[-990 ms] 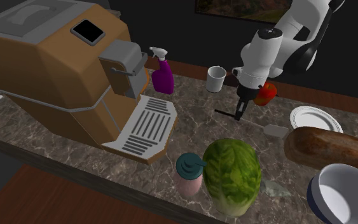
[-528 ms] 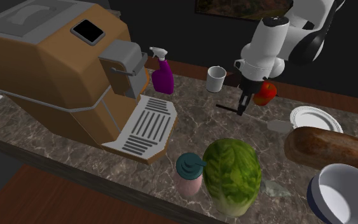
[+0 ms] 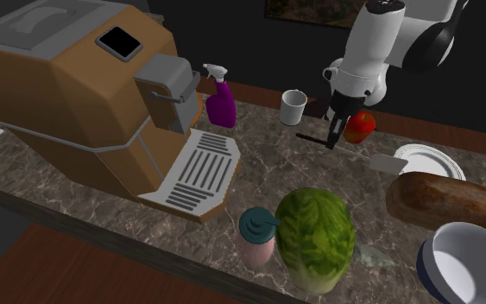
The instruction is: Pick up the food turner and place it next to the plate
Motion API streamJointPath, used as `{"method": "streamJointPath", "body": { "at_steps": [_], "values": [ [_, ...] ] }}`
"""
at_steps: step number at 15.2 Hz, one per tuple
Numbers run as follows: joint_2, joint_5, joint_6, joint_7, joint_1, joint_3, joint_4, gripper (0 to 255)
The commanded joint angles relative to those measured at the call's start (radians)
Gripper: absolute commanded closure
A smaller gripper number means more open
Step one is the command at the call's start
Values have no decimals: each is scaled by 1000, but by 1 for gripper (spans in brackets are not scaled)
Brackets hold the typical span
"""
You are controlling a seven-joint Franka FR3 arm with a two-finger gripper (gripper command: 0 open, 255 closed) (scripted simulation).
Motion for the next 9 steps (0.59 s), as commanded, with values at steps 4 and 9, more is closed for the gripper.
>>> {"method": "streamJointPath", "body": {
  "at_steps": [4,9],
  "values": [
    [3,-14,-68,8,-6,-14,71,255],
    [30,-20,-109,39,-9,1,144,255]
  ]
}}
